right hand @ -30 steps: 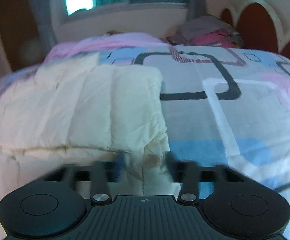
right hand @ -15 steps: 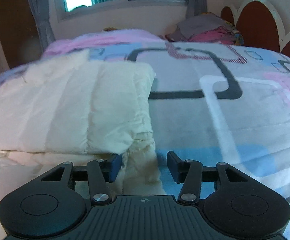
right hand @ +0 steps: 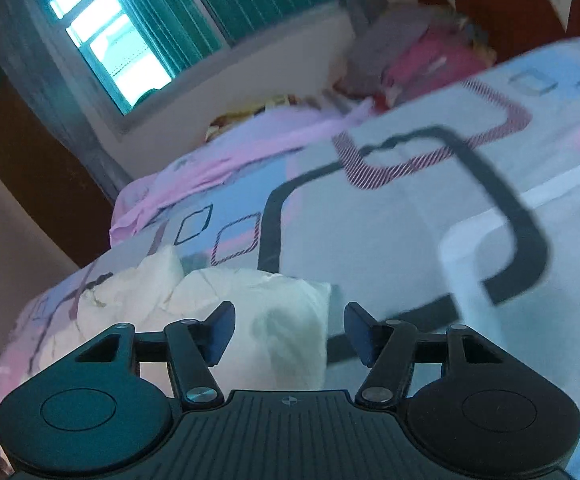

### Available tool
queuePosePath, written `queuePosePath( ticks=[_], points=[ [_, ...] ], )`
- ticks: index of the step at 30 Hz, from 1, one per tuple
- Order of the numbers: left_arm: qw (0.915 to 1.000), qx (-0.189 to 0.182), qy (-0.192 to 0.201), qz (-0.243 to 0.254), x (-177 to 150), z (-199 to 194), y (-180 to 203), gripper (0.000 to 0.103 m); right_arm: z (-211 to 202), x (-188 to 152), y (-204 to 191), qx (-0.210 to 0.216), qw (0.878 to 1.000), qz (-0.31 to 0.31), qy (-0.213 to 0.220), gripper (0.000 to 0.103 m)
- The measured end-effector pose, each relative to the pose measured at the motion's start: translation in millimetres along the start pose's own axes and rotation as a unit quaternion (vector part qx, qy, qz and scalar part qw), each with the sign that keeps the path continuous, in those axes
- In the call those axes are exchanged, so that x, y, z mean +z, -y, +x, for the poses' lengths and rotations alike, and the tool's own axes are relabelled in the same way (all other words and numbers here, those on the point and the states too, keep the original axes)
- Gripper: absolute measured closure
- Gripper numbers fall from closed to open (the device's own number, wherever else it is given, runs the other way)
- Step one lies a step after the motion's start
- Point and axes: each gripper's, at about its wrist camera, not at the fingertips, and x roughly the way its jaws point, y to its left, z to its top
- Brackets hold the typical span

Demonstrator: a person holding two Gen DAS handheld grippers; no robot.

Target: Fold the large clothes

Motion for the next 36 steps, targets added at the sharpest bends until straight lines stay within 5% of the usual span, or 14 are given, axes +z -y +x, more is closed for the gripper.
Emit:
queuePosePath(
  ticks=[1,2,3,5,9,12,13,14,18,21,24,28,36],
  points=[
    [1.0000,-0.007,0.000,0.001,-2,1,1,0.085,7,1,1,0.009,1.000,0.000,-0.013,0.047],
    [0.9999,-0.012,0.003,0.005,-3,1,3,0.090,12,1,0,0.009,1.000,-0.013,-0.020,0.065],
    [0.9998,-0.010,0.015,0.013,-4,-2,6,0.095,20,-2,-5,-0.023,0.998,-0.053,-0.027,0.070],
    [0.9993,0.006,0.032,0.020,-8,-6,10,0.095,33,-13,-7,-0.082,0.990,-0.105,-0.040,0.070],
    [0.9991,0.020,0.025,0.027,-13,1,14,0.094,34,-23,-10,-0.101,0.986,-0.127,-0.034,0.070],
    [0.9990,0.028,0.016,0.031,-9,-4,10,0.068,23,-20,-15,-0.123,0.983,-0.137,-0.015,0.069],
    [0.9981,0.044,0.027,0.034,-9,-13,8,0.053,14,-19,-17,-0.128,0.981,-0.145,0.003,0.069],
    [0.9957,0.062,0.052,0.046,-9,-26,9,0.051,4,-18,-21,-0.124,0.981,-0.151,0.019,0.070],
    [0.9923,0.032,0.079,0.089,-2,-42,35,0.051,0,-15,-41,-0.094,0.978,-0.184,0.031,0.070],
    [0.9882,0.032,0.047,0.143,-1,-12,69,0.051,39,-23,-45,-0.128,0.972,-0.198,-0.023,0.070],
    [0.9894,0.040,0.014,0.138,-6,22,67,0.049,54,-31,-31,-0.133,0.973,-0.186,-0.039,0.070],
    [0.9903,0.039,0.013,0.132,-7,22,61,0.049,52,-29,-31,-0.143,0.970,-0.190,-0.044,0.070],
    [0.9876,0.029,0.066,0.140,-25,-44,78,0.041,-32,-58,-76,-0.110,0.967,-0.230,0.005,0.070]
  ],
)
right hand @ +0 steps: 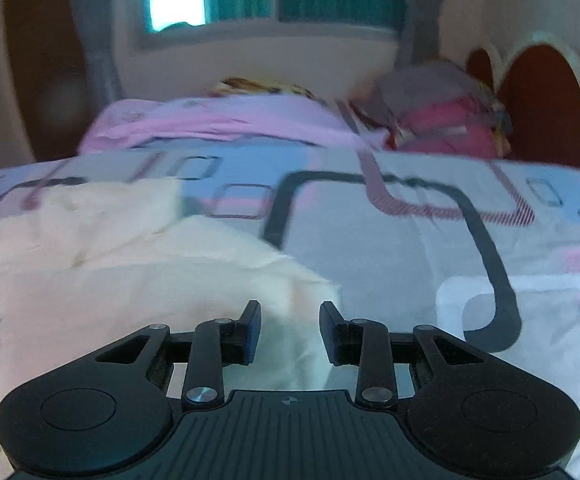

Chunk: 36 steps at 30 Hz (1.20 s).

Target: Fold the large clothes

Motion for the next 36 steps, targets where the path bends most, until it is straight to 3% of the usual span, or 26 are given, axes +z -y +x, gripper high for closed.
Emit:
queuePosePath(
  ticks=[4,7,12,14,15,16,17,18,20,22,24,25,30,36],
  points=[
    [0.9999,-0.005,-0.013,0.007,-10,1,13,0.043,-2,-24,-14,-0.008,0.999,-0.013,-0.029,0.070],
    [0.9982,0.002,-0.060,0.007,-22,27,16,0.043,21,-40,-15,-0.020,0.998,-0.010,-0.067,0.070],
    [0.9980,0.008,-0.063,0.001,-27,35,16,0.043,27,-40,-16,-0.031,0.997,-0.001,-0.068,0.070],
    [0.9983,0.008,-0.058,-0.008,-26,22,13,0.042,8,-37,-16,-0.029,0.998,0.006,-0.053,0.069],
    [0.9989,0.009,-0.045,-0.012,-27,11,11,0.026,-5,-38,-15,-0.030,0.999,0.006,-0.038,0.060],
    [0.9993,0.017,-0.028,-0.017,-29,-2,6,0.006,-19,-39,-15,-0.040,0.999,0.003,-0.024,0.041],
    [0.9993,0.029,-0.014,-0.022,-32,-13,0,0.002,-32,-41,-16,-0.046,0.999,-0.001,-0.008,0.014],
    [0.9988,0.038,0.000,-0.029,-37,-26,-9,0.001,-48,-44,-15,-0.040,0.999,-0.003,0.014,0.014],
    [0.9970,0.050,0.008,-0.059,-49,-49,-32,0.005,-70,-53,-13,-0.038,0.999,0.009,0.014,0.014],
    [0.9921,0.065,0.011,-0.107,-69,-73,-66,0.022,-87,-65,-10,-0.045,0.999,0.025,0.018,0.020],
    [0.9838,0.090,0.007,-0.155,-92,-94,-101,0.031,-95,-77,-8,-0.050,0.998,0.048,0.009,0.044],
    [0.9780,0.105,0.006,-0.180,-104,-104,-118,0.032,-97,-84,-6,-0.054,0.997,0.062,-0.003,0.047],
    [0.9325,0.150,0.012,-0.328,-165,-153,-204,0.037,-101,-100,-7,-0.070,0.991,0.114,-0.026,0.049],
    [0.8795,0.138,0.063,-0.451,-201,-172,-267,0.044,-93,-84,-14,-0.069,0.986,0.151,-0.030,0.048]
  ],
)
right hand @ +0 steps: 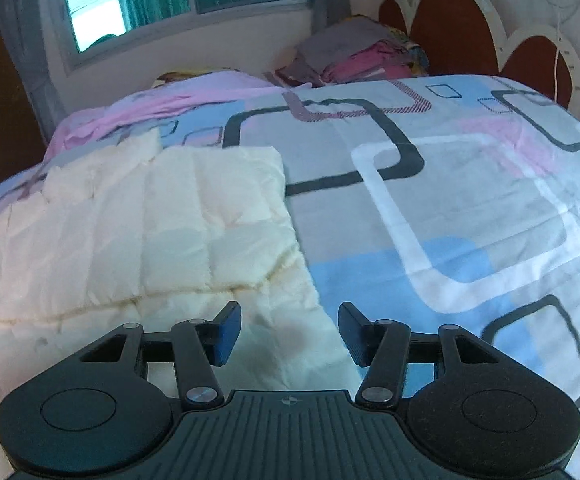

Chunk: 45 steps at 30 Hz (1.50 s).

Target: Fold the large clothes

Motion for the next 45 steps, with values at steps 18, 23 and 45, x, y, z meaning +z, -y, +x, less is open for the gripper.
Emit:
queuePosePath(
  ticks=[18,23,45],
  points=[
    [0.9771,-0.182,0.094,0.058,62,-3,119,0.100,-15,21,-48,0.004,0.999,-0.007,0.035,0.048],
    [0.9537,-0.247,0.051,0.164,21,2,231,0.100,-14,25,-39,0.013,0.999,-0.002,0.042,0.048],
    [0.8251,-0.262,-0.136,0.482,-269,68,442,0.080,-19,41,101,0.045,0.993,0.105,0.041,0.048]
  ],
)
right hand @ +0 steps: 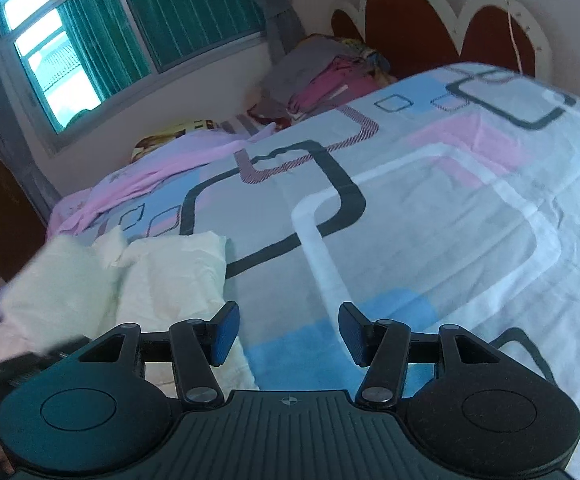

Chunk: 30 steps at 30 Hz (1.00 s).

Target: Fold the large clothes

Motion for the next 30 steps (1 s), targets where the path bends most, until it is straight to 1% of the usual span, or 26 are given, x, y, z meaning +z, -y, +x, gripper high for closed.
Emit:
queuePosePath(
  ticks=[1,2,3,4,5,6,8,9,10,11,12,13,15,17,18,20,21,22,23,24,25,26,28,30],
  points=[
    [0.9999,-0.006,-0.008,0.007,-4,5,3,0.061,0,0,2,0.001,1.000,0.003,-0.001,0.045],
    [0.9997,-0.015,-0.011,0.015,-8,6,7,0.049,1,0,3,0.000,1.000,0.007,-0.001,0.023],
    [0.9992,-0.033,-0.010,0.023,-11,6,13,0.027,0,-1,3,0.001,1.000,0.011,0.006,0.011],
    [0.9981,-0.053,-0.010,0.030,-13,5,18,0.018,-1,-2,2,0.008,1.000,0.012,0.011,0.011],
    [0.9968,-0.069,-0.006,0.041,-15,1,22,0.019,1,-1,0,0.017,1.000,0.012,0.009,0.011],
    [0.9960,-0.073,-0.003,0.051,-18,-8,24,0.020,2,-1,-4,0.025,1.000,0.011,0.007,0.011],
    [0.9957,-0.073,0.006,0.057,-19,-18,23,0.027,4,-1,-12,0.045,0.999,0.005,0.005,0.011],
    [0.9962,-0.071,0.015,0.048,-20,-28,15,0.031,6,-1,-18,0.058,0.998,0.002,0.004,0.011],
    [0.9970,-0.065,0.024,0.034,-20,-38,2,0.034,9,0,-24,0.072,0.997,0.000,0.001,0.013],
    [0.9978,-0.055,0.032,0.019,-20,-46,-10,0.035,13,0,-29,0.081,0.997,-0.003,-0.004,0.021],
    [0.9984,-0.038,0.042,0.003,-21,-58,-27,0.037,19,0,-35,0.091,0.996,-0.008,-0.013,0.027],
    [0.9985,-0.016,0.051,-0.010,-22,-68,-45,0.038,26,0,-43,0.101,0.995,-0.014,-0.023,0.027],
    [0.9973,0.026,0.060,-0.033,-27,-85,-83,0.039,42,-2,-58,0.112,0.993,-0.027,-0.036,0.028],
    [0.9941,0.065,0.058,-0.065,-32,-98,-124,0.041,62,-4,-72,0.113,0.991,-0.043,-0.051,0.028],
    [0.9926,0.077,0.056,-0.075,-33,-101,-138,0.045,74,-5,-79,0.115,0.990,-0.048,-0.062,0.028],
    [0.9890,0.106,0.053,-0.089,-40,-106,-165,0.045,93,-9,-88,0.116,0.988,-0.054,-0.086,0.028],
    [0.9868,0.118,0.048,-0.100,-45,-107,-178,0.045,103,-11,-93,0.108,0.987,-0.063,-0.098,0.028],
    [0.9857,0.122,0.045,-0.107,-48,-106,-188,0.046,108,-13,-98,0.102,0.987,-0.072,-0.100,0.033],
    [0.9850,0.124,0.043,-0.112,-51,-108,-198,0.047,110,-14,-101,0.112,0.985,-0.083,-0.099,0.071],
    [0.9848,0.127,0.042,-0.111,-53,-108,-203,0.048,111,-14,-108,0.128,0.982,-0.090,-0.102,0.084],
    [0.9844,0.132,0.041,-0.108,-53,-106,-207,0.049,108,-12,-118,0.125,0.982,-0.106,-0.091,0.085],
    [0.9840,0.137,0.042,-0.107,-52,-104,-210,0.049,105,-11,-128,0.123,0.981,-0.126,-0.075,0.091],
    [0.9825,0.147,0.048,-0.103,-48,-101,-218,0.049,98,-6,-144,0.124,0.980,-0.148,-0.044,0.091],
    [0.9818,0.154,0.048,-0.100,-43,-93,-222,0.049,98,-1,-153,0.114,0.981,-0.151,-0.037,0.091]
  ],
)
